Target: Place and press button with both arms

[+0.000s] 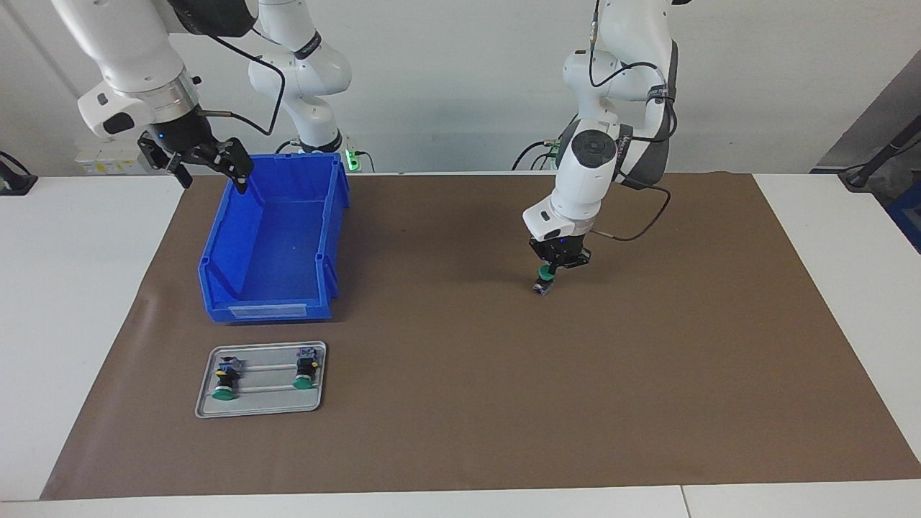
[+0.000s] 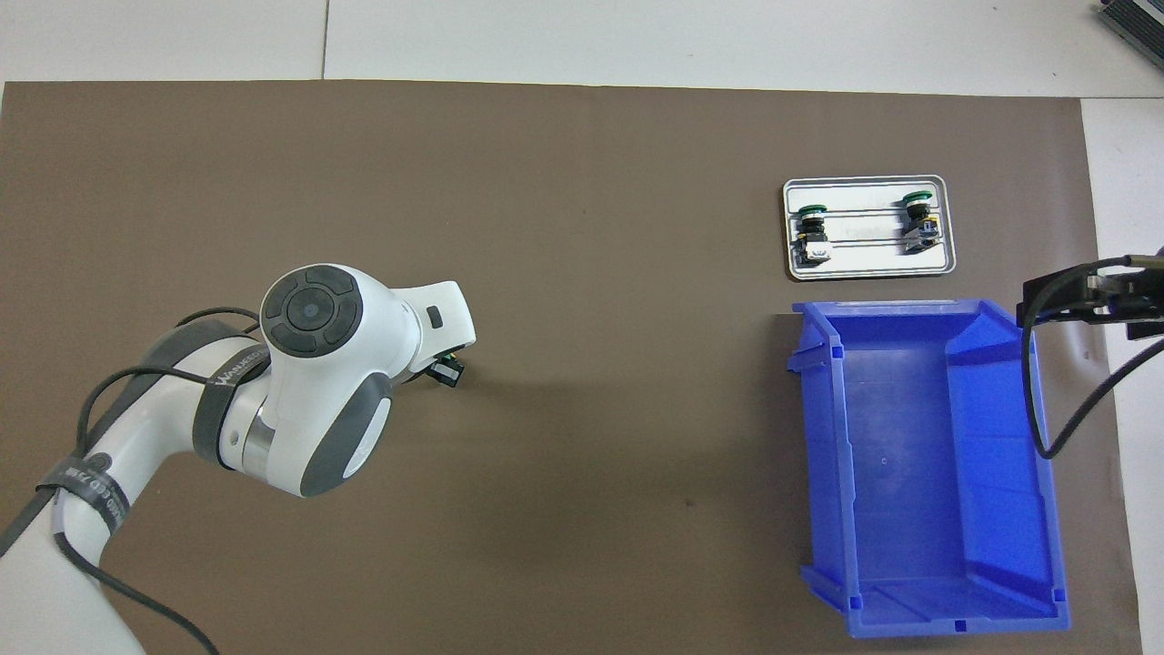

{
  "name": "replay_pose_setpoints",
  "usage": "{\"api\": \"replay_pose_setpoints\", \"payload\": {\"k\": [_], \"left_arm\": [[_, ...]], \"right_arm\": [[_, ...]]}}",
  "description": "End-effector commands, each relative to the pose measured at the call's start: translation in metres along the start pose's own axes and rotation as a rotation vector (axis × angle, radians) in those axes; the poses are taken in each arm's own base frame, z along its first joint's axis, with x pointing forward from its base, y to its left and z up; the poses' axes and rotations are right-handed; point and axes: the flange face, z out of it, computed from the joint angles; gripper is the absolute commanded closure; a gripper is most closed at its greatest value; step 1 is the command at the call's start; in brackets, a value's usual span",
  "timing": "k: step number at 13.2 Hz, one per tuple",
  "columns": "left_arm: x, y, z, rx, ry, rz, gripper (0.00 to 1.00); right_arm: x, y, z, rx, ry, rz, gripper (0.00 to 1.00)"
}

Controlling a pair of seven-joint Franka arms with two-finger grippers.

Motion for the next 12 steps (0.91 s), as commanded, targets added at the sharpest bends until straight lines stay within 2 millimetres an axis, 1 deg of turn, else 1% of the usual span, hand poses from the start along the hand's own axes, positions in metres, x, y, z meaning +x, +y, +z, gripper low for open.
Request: {"api": "replay_pose_setpoints", "payload": {"k": [1,4,8,10,12], "left_arm": [[0.007,0.009,0.013,0.017,0.001,0.005,1.0],[0.004,0.01,0.025,0.016,-0.017,0.005,1.0],[0.002,0.009,0.029,0.016,-0.028,0.003,1.0],[0.004,0.008,0.025,0.016,-0.037,0.003,1.0],[0.008,0.007,0.008,0.018,-0.014,0.002,1.0]], "right_arm": [[-0.006,0.002,-0.001,0.024,0.004,-0.019,0.0],[-0.006,0.002,-0.002,0.024,0.005,-0.019,0.0],[-0.006,0.002,-0.001,0.024,0.004,-0.019,0.0],[-0.006,0.001,-0.002,0.024,0.004,-0.022,0.0],[-0.007,0.001,-0.002,0.024,0.004,-0.022,0.0]]}}
